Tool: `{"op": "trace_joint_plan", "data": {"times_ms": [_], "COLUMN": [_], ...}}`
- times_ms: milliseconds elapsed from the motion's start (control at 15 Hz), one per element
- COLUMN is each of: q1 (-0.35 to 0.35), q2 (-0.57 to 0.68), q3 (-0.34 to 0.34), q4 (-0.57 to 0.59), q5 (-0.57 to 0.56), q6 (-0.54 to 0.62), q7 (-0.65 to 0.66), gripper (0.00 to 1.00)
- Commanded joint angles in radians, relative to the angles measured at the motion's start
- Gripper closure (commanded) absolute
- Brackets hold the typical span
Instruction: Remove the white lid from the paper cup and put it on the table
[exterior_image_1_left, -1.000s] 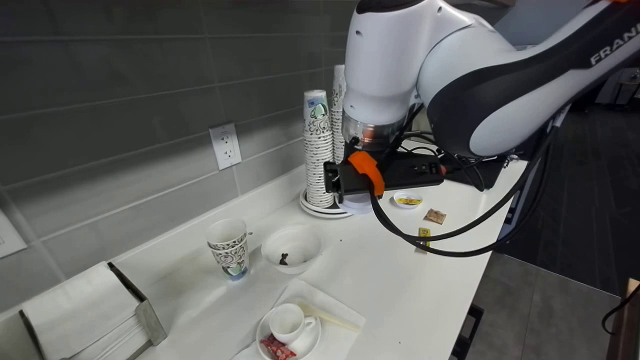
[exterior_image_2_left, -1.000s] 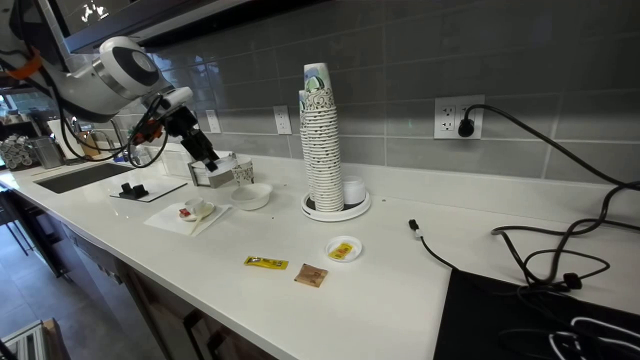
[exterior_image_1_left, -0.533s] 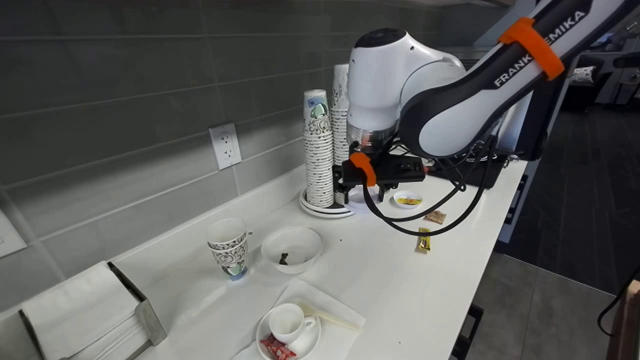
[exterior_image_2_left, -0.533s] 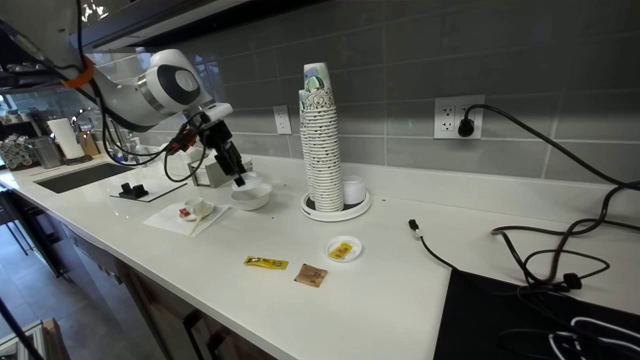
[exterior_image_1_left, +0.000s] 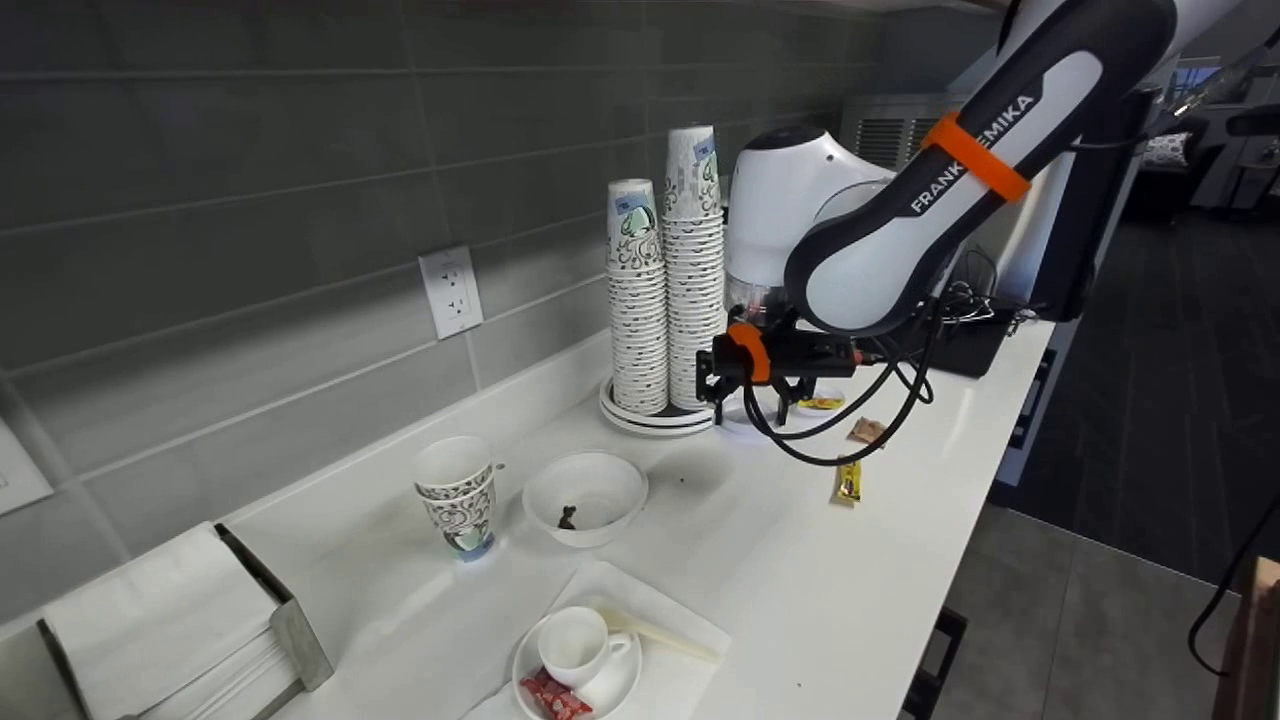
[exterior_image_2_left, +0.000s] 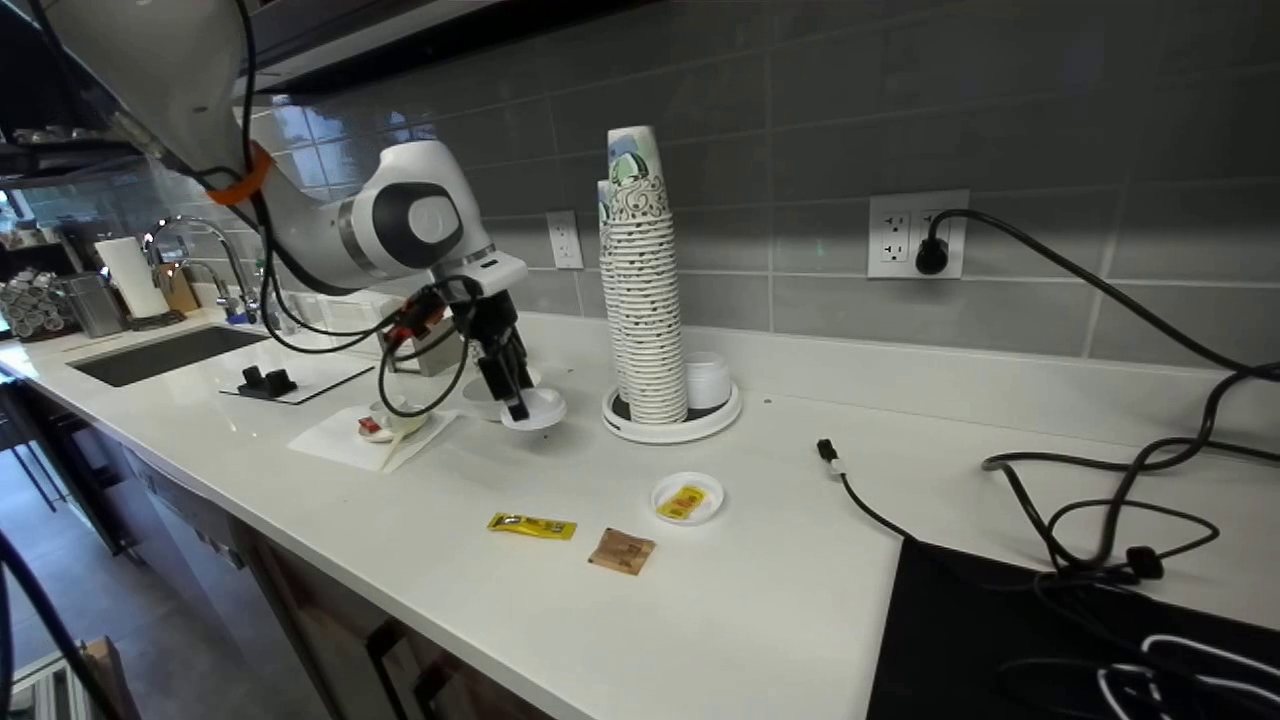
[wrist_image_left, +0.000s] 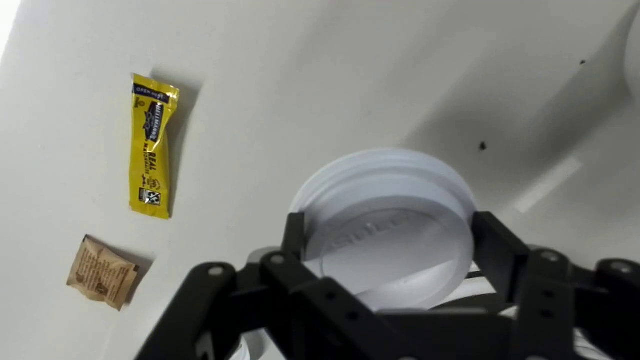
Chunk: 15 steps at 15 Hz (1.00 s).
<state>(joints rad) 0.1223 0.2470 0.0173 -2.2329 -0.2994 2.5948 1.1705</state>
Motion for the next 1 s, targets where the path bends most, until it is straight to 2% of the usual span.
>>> {"op": "trace_joint_plan", "data": {"times_ms": [0,333,533,933], "q1": [0.002,0.008,0.024,0.046], "q2": [0.042,0.077,0.112,0.160], "q3": [-0.054,-0.150,-0.187,-0.216], "q4": [-0.006,-0.013,0.000,-0.002], "q5": [0.014,0.000,-0.002,0.007], "q6": [0.054,0.182,0.204,0.220], "q7": [-0.002,0.017,0.013,0.000], "gripper": [0.42,0.42,0.42,0.42]}}
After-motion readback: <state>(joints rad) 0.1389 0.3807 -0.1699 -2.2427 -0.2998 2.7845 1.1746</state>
